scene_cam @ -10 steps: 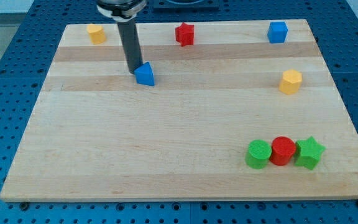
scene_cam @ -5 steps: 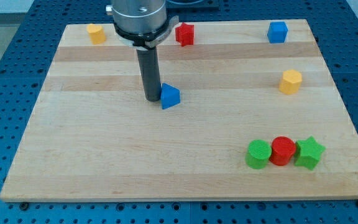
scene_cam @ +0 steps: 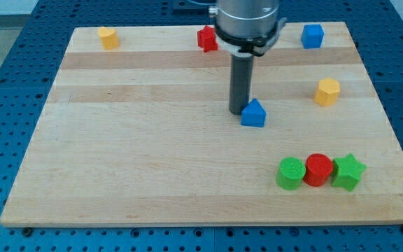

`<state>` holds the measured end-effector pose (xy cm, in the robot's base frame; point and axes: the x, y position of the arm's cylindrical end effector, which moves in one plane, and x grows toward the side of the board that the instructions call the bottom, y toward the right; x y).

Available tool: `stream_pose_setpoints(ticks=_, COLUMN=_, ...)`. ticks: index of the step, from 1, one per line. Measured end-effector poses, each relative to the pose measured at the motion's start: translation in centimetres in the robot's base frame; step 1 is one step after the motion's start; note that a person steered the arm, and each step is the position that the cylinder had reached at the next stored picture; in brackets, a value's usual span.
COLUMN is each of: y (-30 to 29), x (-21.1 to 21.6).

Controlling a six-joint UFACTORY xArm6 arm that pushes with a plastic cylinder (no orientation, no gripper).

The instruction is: Move the triangle to the top of the green circle

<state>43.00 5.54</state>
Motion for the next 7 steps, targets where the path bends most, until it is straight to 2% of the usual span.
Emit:
stream_pose_setpoints(ticks=2, y=3.9, x=0.0)
stream_pose_setpoints(ticks=4, y=4.5, x=4.0)
stream_pose_setpoints(ticks=7, y=5.3, x=6.0)
